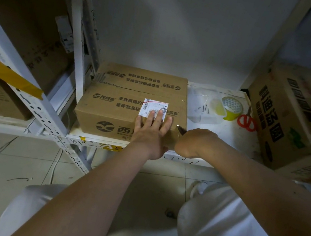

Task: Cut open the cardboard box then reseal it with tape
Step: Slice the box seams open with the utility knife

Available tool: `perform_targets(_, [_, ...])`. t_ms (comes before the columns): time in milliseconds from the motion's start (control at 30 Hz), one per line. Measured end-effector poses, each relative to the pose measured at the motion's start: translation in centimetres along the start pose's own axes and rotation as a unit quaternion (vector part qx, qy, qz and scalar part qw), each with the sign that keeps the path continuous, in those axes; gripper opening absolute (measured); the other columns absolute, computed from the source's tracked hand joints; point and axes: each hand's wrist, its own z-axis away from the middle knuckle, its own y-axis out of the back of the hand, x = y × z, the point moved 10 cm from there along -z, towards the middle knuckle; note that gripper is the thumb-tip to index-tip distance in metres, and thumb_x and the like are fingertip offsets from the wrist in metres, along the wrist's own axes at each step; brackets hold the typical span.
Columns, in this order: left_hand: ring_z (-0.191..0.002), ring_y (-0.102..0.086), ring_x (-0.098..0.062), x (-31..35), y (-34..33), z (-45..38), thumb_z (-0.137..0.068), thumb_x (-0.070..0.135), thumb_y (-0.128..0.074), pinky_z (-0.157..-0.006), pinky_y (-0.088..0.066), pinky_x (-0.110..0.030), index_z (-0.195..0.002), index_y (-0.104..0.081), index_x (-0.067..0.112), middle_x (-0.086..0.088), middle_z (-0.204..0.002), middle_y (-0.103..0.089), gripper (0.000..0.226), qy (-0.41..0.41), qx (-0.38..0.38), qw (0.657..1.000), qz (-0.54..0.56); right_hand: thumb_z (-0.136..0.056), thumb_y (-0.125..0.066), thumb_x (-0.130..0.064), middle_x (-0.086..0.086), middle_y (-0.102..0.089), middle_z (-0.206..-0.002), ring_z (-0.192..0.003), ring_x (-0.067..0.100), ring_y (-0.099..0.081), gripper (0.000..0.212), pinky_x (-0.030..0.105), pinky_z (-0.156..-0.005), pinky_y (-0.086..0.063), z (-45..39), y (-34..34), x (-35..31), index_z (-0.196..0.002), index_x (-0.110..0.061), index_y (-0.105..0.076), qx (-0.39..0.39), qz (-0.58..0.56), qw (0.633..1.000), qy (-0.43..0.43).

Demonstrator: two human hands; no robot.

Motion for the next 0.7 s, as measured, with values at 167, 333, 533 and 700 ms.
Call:
perform_targets(167, [-0.146, 0.022, -0.028, 0.0, 0.1, 0.0, -0.092, 0.056, -0.047, -0.116, 0.009, -0.054, -0.15, 0.019, 0.032, -0.004, -0.159, 0.024, 0.091, 0.004, -0.003, 1.0, -0.002, -0.088, -0.041, -0.027, 0.005, -0.052, -0.085, -0.08, 0.019, -0.053, 0.03, 0.03, -0.075, -0.045, -0.3, 0.2, -0.3, -0.112, -0.013, -0.052, 0.013, -0.005, 1.0, 0.005])
perform_targets(333, [-0.146, 0.022, -0.029, 0.2, 0.2, 0.1, -0.093, 0.054, -0.047, -0.117, 0.007, -0.055, -0.15, 0.02, 0.03, -0.005, -0.159, 0.024, 0.091, 0.009, -0.012, 1.0, -0.011, -0.089, -0.048, -0.024, 0.001, -0.056, -0.081, -0.076, 0.018, -0.055, 0.02, 0.029, -0.068, -0.045, 0.4, 0.2, 0.3, -0.1, -0.013, -0.059, 0.092, -0.033, 0.995, -0.016])
perform_targets(533, [-0.146, 0.023, -0.029, 0.3, 0.4, 0.4, -0.093, 0.042, -0.051, -0.118, 0.007, -0.055, -0.151, 0.019, 0.029, -0.005, -0.159, 0.025, 0.092, 0.009, -0.018, 1.0, -0.01, -0.089, -0.047, -0.028, 0.001, -0.055, -0.09, -0.085, 0.02, -0.054, 0.025, 0.029, -0.073, -0.044, 0.8, -0.4, 0.9, -0.108, -0.013, -0.055, 0.095, -0.082, 0.992, -0.024])
perform_targets(700, [-0.147, 0.021, -0.029, 0.2, 0.2, 0.2, -0.092, 0.051, -0.05, -0.116, 0.007, -0.055, -0.151, 0.018, 0.03, -0.005, -0.16, 0.023, 0.092, 0.004, -0.009, 1.0, -0.009, -0.085, -0.047, -0.031, 0.001, -0.054, -0.084, -0.087, 0.019, -0.056, 0.023, 0.03, -0.078, -0.045, 0.7, -0.1, 1.0, -0.1, -0.014, -0.049, 0.039, -0.093, 0.995, -0.023])
